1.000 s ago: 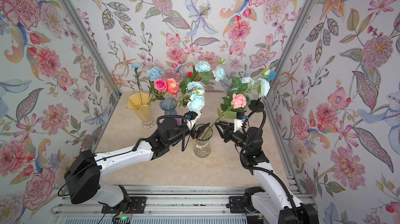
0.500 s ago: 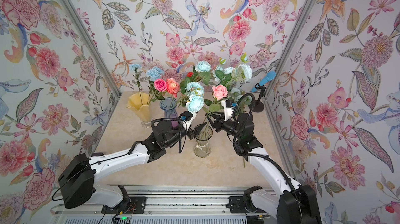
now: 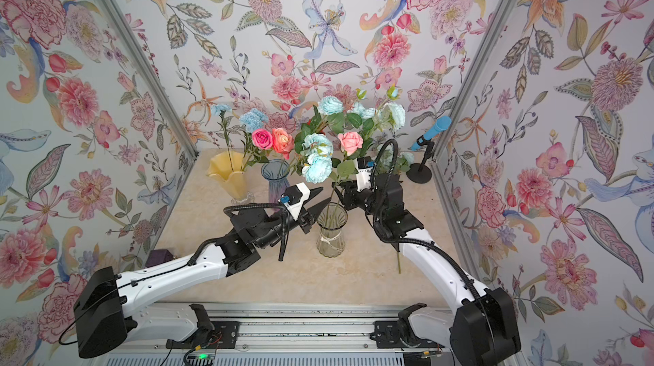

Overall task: Pick out blue flowers from the vase
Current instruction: Pick up the flower from the vase.

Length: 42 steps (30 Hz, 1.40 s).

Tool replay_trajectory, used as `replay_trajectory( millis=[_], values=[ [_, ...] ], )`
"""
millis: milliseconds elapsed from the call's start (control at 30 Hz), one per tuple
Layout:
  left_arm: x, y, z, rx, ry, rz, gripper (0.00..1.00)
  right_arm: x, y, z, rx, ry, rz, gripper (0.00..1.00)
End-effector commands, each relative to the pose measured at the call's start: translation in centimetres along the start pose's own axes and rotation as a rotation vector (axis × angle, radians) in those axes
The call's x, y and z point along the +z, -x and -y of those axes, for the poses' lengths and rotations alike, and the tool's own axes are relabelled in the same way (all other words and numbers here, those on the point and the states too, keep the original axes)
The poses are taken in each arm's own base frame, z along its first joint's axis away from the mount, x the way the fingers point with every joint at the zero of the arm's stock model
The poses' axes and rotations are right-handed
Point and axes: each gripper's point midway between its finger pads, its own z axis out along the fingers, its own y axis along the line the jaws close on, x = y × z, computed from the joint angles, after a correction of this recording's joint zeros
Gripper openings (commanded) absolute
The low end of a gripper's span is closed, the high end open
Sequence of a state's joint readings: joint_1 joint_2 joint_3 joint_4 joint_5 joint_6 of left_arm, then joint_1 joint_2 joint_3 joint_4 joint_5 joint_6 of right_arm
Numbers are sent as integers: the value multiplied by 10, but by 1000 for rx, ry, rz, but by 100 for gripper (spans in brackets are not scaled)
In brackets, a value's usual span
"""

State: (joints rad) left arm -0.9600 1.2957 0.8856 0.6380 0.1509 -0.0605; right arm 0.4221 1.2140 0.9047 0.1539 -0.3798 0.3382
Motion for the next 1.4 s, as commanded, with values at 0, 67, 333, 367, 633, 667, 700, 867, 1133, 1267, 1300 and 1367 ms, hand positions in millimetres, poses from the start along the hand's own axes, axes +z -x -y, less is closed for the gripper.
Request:
replay_trajectory(
  millis=[0, 67, 333, 367, 633, 667, 700, 867, 1133, 1267, 1300, 1367],
  values=[
    [9, 11, 25, -23, -113, 23, 39, -2, 9, -1, -17, -34, -15, 33],
    [20, 8, 34, -29, -147, 9, 41, -5, 10, -2, -17, -36, -30, 33],
    [56, -32, 38, -42, -149, -86, 51, -23, 12, -4, -30, -63, -42, 21],
    [58, -35, 37, -41, -140, -91, 52, -25, 12, -5, -32, -64, -40, 19],
    [59, -44, 11, -65, -35, -92, 61, -43, 13, 0, -28, -82, -14, 12],
    [64, -60, 12, -69, -35, -120, 62, -45, 13, 0, -26, -79, -12, 10],
    [64, -62, 10, -70, -30, -125, 63, -46, 14, 0, -23, -74, -8, 7],
    [67, -70, 9, -64, -22, -143, 64, -53, 16, -8, -13, -35, 5, 1],
    [71, -80, 8, -58, -11, -162, 65, -64, 26, -21, -8, 5, 38, 0],
    [69, -81, 5, -53, 5, -166, 65, -71, 37, -31, -17, 28, 63, 0],
    [69, -80, 4, -53, 9, -163, 66, -73, 40, -32, -22, 29, 71, 0],
    [68, -80, 4, -52, 12, -161, 66, -78, 46, -37, -27, 35, 84, 0]
  ],
)
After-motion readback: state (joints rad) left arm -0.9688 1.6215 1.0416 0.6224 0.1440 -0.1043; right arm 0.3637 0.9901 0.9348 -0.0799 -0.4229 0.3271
